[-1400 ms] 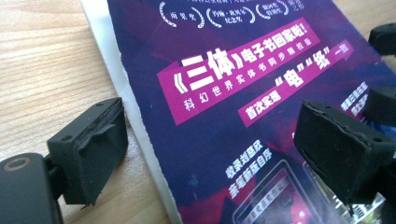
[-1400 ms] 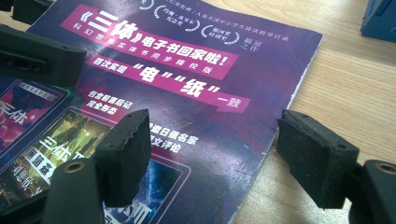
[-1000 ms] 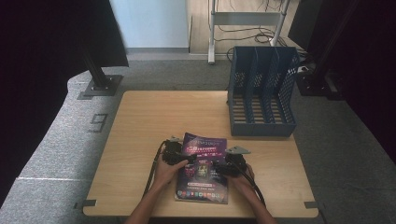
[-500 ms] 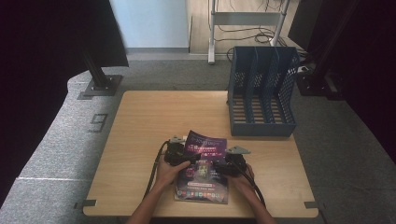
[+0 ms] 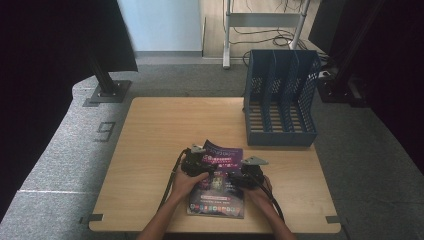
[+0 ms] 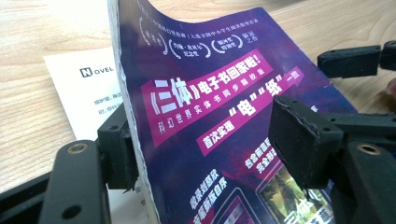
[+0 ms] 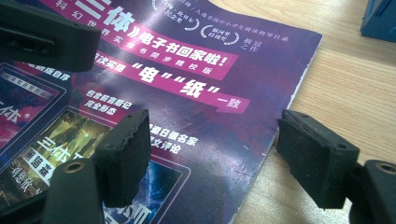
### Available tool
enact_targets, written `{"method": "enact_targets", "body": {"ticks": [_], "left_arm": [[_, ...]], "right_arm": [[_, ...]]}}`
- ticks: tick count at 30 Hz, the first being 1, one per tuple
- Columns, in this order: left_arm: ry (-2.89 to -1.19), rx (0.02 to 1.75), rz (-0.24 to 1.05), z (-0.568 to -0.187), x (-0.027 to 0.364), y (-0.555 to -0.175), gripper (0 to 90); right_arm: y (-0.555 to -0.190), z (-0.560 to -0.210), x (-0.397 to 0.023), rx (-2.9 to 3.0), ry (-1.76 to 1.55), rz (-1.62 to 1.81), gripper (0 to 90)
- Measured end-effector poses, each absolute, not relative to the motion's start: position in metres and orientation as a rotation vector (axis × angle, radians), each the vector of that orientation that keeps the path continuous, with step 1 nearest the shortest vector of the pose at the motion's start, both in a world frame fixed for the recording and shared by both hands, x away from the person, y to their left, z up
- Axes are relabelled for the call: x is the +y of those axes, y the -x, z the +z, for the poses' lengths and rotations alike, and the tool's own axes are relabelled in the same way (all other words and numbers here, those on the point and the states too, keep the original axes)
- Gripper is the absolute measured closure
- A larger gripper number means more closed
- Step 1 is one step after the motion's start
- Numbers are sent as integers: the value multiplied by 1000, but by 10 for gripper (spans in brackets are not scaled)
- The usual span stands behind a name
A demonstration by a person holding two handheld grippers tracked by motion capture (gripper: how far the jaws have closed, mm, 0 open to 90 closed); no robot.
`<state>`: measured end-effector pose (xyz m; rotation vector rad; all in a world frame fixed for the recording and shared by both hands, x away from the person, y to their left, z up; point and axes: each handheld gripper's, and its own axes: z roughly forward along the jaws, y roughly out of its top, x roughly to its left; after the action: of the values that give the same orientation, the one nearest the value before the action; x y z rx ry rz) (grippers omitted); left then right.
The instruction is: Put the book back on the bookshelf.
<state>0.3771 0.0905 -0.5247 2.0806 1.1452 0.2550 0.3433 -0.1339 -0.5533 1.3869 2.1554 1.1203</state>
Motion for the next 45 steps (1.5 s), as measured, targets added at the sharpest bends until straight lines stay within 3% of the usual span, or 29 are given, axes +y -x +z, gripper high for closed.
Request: {"method": "enact_targets", "body": {"ticks": [5,16,30,36,40,45], "left_arm": [[-2100,1154,289,-526,92,-377,417],[-2137,1142,309,-532,92,-379,409],[-2116,1072,302,-529,91,-375,674],[-2106,1032,381,-529,87,-369,767],[-2065,1032,320,-528,92,-372,817],[-2069,1026,358,-527,90,-369,821]], "right_arm": [[-343,-553,-134,2156,-1386,1120,256],[-344,-553,-134,2157,-1385,1121,256],[-344,-553,-134,2158,-1383,1121,255],[-344,-553,-134,2158,-1383,1120,256],[-344,-553,-134,2159,-1383,1120,256],[-344,-553,-134,2159,-1383,1120,256]]}}
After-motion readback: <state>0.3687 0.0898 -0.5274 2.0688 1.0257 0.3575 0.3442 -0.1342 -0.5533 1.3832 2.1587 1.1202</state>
